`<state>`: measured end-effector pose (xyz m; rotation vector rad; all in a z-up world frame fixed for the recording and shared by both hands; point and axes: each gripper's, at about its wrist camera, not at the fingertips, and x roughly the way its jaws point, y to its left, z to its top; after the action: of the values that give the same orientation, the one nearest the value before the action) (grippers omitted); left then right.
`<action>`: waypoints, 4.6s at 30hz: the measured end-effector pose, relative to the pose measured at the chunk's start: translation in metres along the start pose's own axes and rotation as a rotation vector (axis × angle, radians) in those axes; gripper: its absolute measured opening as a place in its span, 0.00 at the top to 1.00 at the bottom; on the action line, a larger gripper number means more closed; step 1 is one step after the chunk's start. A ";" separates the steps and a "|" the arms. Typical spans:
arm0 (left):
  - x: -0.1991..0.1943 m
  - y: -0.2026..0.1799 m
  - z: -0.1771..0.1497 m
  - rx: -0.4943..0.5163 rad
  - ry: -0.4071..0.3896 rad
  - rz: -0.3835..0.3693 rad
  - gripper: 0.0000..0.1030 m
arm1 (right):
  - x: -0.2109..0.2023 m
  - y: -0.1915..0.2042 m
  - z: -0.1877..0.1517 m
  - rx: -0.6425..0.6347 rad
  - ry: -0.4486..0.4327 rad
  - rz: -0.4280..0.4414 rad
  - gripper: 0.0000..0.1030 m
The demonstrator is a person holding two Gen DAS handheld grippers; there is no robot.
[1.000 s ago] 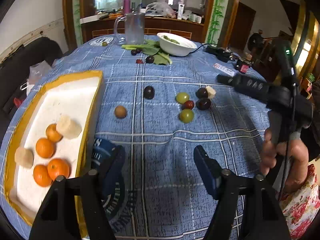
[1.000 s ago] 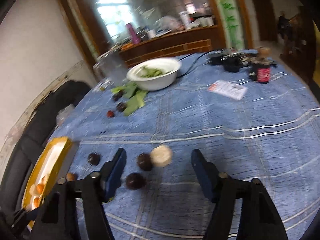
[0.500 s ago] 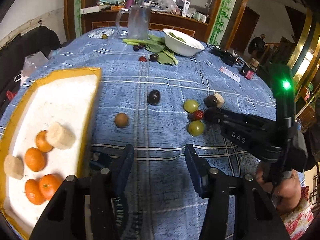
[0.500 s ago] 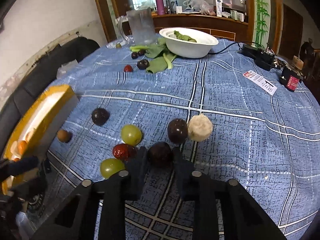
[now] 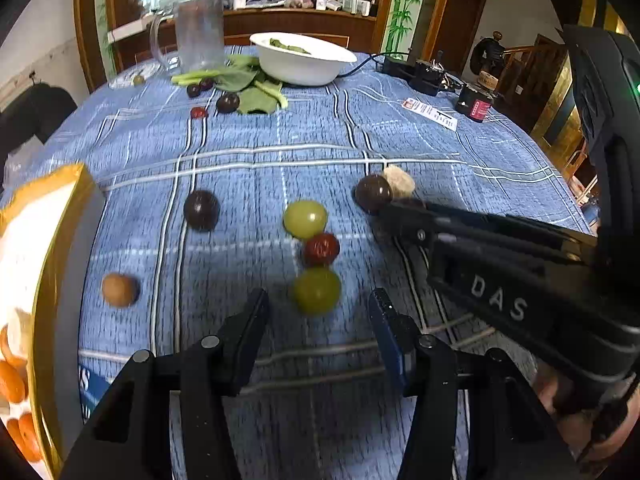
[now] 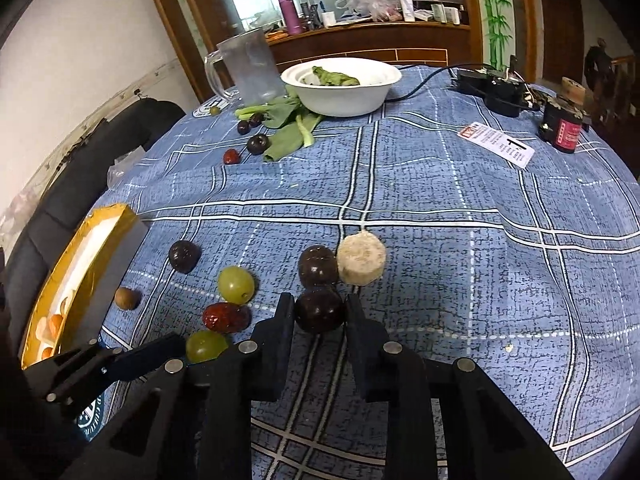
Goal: Organize fruits
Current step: 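Grasp a green grape with the left tool while the right tool grasps a dark plum, then carry the grape and plum into the foam tray and open both tools, then move back to the loose fruit and grasp a red date with the left tool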
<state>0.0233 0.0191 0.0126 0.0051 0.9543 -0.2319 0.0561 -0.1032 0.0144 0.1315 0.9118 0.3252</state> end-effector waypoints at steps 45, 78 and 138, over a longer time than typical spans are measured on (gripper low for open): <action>-0.175 0.213 -0.138 -0.532 -0.189 0.249 0.77 | -0.057 0.175 -0.056 -0.262 -0.070 0.289 0.73; -0.224 0.220 -0.139 -0.583 -0.333 0.372 0.24 | -0.057 0.271 -0.103 -0.433 -0.080 0.251 0.22; -0.011 0.040 0.004 -0.163 0.002 0.001 0.48 | 0.009 -0.027 0.020 -0.011 -0.036 -0.063 0.39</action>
<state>0.0278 0.0596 0.0199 -0.1438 0.9726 -0.1524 0.0835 -0.1250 0.0131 0.0985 0.8764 0.2685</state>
